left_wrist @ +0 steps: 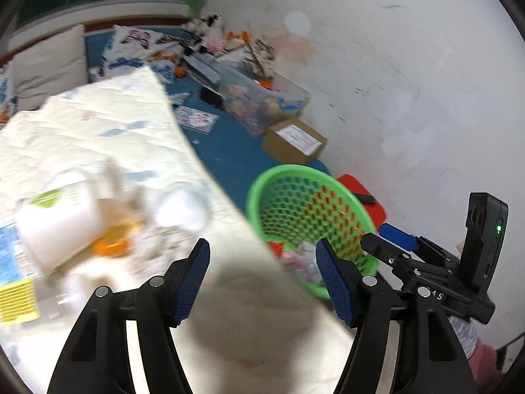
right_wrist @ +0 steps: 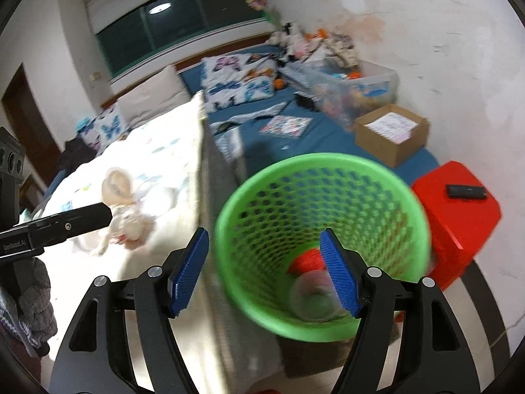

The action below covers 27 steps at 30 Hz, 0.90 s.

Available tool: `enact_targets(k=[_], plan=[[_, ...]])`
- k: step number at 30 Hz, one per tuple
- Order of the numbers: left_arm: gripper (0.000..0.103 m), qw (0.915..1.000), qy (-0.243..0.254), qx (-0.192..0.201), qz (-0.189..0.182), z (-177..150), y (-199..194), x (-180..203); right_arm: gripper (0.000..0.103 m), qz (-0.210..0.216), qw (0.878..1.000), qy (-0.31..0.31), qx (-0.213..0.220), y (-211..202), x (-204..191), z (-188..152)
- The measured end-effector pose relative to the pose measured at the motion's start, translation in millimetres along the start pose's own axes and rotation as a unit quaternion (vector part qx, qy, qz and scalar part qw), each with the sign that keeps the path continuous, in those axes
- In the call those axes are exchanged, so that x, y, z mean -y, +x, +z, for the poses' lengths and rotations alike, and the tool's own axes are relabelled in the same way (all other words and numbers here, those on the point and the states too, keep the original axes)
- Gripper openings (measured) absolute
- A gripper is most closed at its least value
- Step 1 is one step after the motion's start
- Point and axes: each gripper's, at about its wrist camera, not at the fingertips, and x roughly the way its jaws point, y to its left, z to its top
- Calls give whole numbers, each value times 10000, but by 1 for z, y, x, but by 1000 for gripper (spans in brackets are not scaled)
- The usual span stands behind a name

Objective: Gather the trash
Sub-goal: 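Move both open tools back over the mattress toward the trash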

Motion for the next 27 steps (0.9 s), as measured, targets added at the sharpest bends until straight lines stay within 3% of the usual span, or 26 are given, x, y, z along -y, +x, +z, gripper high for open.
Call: enact_targets(k=[14, 20, 27], plan=[[64, 9947, -92, 262, 989, -42, -86, -82, 74, 982, 9897, -910, -501, 48, -116, -6], [65, 9917, 71, 179, 1270, -54, -109, -107, 74, 1149, 9856, -1028, -700, 73, -143, -4], [74, 9870, 574, -74, 1500, -53, -113, -128, 74, 1182, 9843, -925, -932, 102, -153, 1]])
